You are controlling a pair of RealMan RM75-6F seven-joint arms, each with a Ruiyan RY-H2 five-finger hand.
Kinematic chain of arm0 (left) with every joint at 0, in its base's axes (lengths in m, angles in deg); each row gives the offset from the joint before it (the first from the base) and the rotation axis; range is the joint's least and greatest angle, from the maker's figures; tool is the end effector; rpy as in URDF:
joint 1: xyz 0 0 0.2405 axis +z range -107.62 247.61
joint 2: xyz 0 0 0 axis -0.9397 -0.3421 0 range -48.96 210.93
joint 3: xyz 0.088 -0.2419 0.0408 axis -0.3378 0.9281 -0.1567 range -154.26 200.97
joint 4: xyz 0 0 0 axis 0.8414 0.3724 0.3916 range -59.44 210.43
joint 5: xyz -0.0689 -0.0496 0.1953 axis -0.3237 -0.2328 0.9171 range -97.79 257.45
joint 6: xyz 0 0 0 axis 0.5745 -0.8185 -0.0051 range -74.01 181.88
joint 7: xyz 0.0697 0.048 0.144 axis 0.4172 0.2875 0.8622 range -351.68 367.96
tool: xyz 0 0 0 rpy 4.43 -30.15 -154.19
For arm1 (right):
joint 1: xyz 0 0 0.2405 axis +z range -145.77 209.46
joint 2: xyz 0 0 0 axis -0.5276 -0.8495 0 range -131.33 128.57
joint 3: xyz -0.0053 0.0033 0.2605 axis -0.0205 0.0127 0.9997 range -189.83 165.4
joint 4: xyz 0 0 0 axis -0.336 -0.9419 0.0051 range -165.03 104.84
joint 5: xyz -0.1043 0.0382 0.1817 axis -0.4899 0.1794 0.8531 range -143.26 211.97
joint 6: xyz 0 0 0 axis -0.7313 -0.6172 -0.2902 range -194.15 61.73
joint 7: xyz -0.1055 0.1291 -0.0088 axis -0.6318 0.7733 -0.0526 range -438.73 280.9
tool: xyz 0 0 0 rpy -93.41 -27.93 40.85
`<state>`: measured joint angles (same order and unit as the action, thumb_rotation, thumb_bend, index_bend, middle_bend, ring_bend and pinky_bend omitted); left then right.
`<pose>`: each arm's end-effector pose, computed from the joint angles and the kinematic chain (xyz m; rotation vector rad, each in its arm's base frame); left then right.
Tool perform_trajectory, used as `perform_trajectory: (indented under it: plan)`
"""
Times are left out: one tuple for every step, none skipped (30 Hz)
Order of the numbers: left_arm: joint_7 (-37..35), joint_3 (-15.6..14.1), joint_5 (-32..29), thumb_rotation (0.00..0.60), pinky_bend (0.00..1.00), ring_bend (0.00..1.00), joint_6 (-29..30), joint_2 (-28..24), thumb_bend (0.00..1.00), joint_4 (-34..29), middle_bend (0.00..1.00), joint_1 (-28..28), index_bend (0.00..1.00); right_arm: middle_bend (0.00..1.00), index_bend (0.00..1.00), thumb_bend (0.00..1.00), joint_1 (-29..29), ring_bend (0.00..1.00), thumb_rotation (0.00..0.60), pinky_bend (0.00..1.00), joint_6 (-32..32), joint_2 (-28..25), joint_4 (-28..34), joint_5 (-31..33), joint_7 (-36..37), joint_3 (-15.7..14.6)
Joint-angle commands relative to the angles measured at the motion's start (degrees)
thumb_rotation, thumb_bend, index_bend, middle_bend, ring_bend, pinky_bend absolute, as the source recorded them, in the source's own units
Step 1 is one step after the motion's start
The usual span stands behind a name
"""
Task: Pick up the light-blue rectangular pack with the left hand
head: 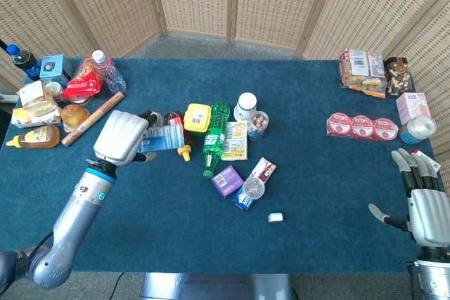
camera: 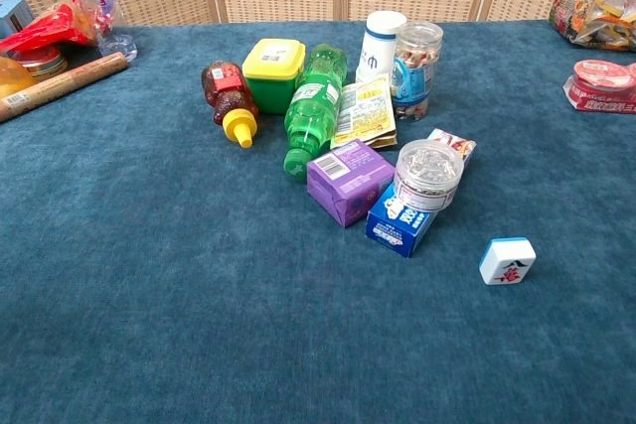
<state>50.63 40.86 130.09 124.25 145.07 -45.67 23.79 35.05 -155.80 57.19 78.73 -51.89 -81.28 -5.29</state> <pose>-0.0550 0.3467 0.1216 -1.7259 -0.6717 -0.9937 -0.2574 -0.2049 0.1882 1.2610 -0.9197 1.1009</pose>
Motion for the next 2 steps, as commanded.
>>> perform_trajectory:
  plan:
    - [0.5, 0.7, -0.7, 0.600, 0.82, 0.85, 0.6, -1.1, 0.00, -1.4, 0.89, -0.7, 0.65, 0.00, 0.00, 0.00, 0.0, 0.00, 0.600, 0.00, -0.1, 0.0, 0.2, -0.3, -0.1, -0.1]
    - [0.7, 0.7, -0.8, 0.600, 0.82, 0.85, 0.7, -1.3, 0.00, -1.6, 0.89, -0.8, 0.65, 0.00, 0.00, 0.00, -0.1, 0.00, 0.600, 0.00, -0.2, 0.0, 0.2, -0.4, -0.1, -0.1]
